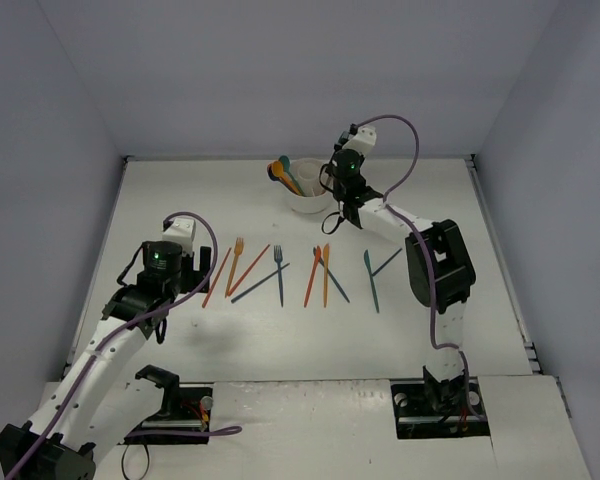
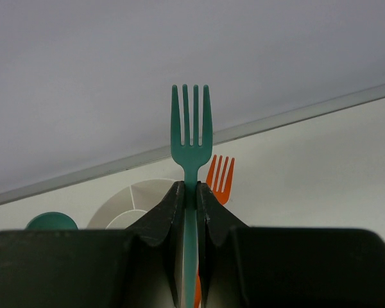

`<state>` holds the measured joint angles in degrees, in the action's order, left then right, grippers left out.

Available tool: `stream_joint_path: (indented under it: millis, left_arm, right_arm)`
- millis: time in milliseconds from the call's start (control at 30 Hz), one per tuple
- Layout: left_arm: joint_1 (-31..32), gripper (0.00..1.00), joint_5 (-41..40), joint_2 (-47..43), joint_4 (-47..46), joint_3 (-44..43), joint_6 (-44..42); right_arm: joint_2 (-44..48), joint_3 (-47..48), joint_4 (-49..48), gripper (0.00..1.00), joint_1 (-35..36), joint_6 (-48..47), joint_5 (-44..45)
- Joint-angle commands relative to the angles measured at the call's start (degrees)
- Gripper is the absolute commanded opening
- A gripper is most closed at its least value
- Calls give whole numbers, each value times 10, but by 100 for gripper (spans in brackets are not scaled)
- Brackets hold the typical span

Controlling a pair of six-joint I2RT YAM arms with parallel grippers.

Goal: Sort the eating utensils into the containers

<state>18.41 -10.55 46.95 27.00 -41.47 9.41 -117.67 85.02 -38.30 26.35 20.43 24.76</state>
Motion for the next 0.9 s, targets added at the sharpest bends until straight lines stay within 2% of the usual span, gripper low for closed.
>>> stream_joint_path:
  millis: [0,267,867]
  left_arm:
    - [5,82,-5,4,-19,-28,-3]
    - [5,82,-5,4,-18,-28,-4]
    - [6,82,1,0,-18,-28,-3]
  right_arm:
    - [-4,28,-68,0,4,25,3]
    - [-21,21,-75,2,8,41,-18]
    - [25,-24,-6,27,22,35,-6]
